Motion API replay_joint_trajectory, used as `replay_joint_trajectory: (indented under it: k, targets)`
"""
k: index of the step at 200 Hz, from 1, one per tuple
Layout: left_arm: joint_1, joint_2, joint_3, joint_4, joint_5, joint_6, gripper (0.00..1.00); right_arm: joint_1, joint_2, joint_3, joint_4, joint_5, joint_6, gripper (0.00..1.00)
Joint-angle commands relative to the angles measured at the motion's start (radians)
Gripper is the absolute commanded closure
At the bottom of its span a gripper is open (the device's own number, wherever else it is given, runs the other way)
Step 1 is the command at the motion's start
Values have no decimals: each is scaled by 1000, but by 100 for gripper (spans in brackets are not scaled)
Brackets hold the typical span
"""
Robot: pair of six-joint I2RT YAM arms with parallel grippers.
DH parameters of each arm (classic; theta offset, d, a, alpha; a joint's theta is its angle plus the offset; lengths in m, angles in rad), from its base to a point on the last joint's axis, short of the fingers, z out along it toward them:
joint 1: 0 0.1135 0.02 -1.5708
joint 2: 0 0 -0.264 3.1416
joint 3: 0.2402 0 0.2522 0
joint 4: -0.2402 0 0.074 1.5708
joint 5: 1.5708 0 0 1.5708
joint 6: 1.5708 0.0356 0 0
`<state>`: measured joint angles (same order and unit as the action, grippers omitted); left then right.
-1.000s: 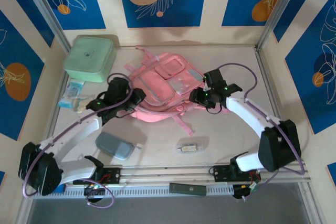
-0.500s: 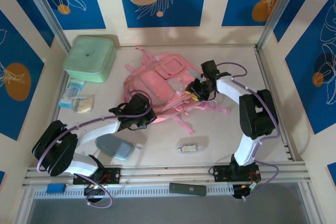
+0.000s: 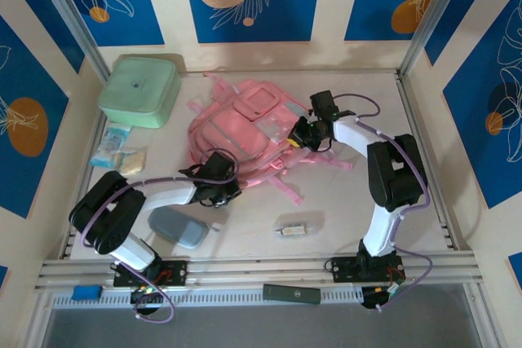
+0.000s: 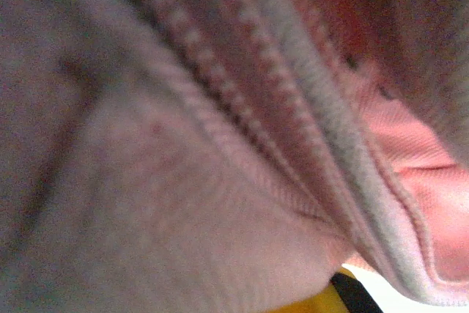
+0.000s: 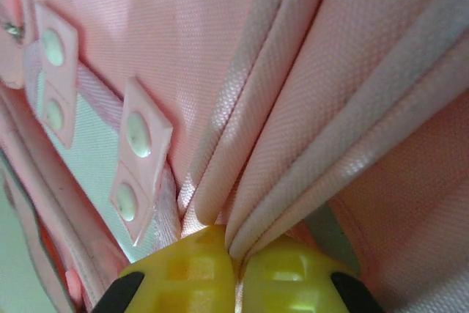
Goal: Pack the student bag
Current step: Rotate the student bag at the center of the table.
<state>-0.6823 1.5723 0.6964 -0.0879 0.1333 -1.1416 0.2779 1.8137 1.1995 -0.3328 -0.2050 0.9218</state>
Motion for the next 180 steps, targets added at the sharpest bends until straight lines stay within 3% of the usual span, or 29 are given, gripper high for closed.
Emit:
replay_joint_trajectory:
  k: [1, 22, 81, 104, 123, 131, 152, 180]
  targets:
    - [41, 92, 52, 2, -31, 62, 100, -31, -99, -64, 83, -110, 44, 100]
    - [92, 110, 106, -15, -34, 96, 100, -56, -176, -139, 157, -187, 125, 100]
    - [211, 205, 360, -10, 19, 216, 100, -36, -346, -293, 326, -179, 359, 100]
    - [231, 264, 488, -45, 19, 271, 94, -9, -382, -259, 289, -78, 357, 100]
    - [276, 288, 555, -65, 112, 315, 88, 9, -426, -261, 251, 43, 374, 100]
    - [275, 261, 556, -58, 139, 366, 81, 21, -437, -266, 234, 91, 383, 100]
    - [247, 159, 560, -255, -21, 457, 71, 32, -443, -298, 252, 137, 423, 100]
    - [234, 38, 494, -338, -44, 461, 66, 82, -468, -322, 263, 229, 466, 100]
